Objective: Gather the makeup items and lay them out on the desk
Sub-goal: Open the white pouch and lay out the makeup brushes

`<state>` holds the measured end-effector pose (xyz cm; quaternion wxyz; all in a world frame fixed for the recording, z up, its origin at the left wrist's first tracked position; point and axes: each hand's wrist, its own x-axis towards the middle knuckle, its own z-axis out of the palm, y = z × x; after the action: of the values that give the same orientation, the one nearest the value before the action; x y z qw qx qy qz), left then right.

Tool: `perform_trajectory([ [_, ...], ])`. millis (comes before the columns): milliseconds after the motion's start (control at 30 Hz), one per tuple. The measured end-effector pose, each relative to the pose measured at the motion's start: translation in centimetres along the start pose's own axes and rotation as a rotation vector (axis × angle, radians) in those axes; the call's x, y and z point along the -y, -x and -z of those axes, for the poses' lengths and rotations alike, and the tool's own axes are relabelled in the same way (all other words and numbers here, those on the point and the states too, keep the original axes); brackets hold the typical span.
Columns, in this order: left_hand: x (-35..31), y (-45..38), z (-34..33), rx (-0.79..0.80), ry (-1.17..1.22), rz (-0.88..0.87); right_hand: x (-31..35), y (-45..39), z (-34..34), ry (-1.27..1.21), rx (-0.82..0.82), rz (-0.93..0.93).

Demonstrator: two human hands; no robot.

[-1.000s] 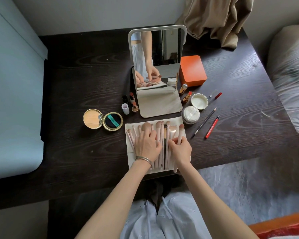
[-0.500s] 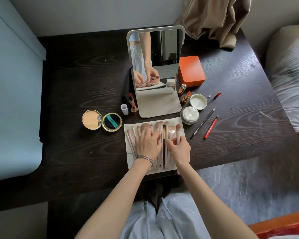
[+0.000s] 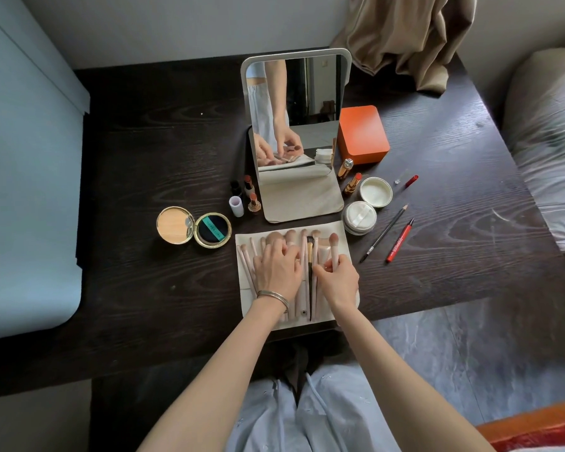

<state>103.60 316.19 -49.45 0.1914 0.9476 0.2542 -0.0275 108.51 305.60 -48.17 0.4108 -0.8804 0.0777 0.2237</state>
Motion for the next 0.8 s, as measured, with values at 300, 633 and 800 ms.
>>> perform_trajectory([
  [300,-0.5,0.7,-0.2,-0.003,-0.013,-0.108,-0.6,-0.1,0.2,-0.076,-0.016,-0.018],
  [633,-0.2,0.9,0.5,-0.011,0.051,-0.109,-0.5,0.1,-0.2,-0.053,-0.031,0.015],
  [800,-0.2,1.0,0.5,-0.007,0.028,-0.143,-0.4,0.0,0.0,-0.031,-0.024,0.043],
])
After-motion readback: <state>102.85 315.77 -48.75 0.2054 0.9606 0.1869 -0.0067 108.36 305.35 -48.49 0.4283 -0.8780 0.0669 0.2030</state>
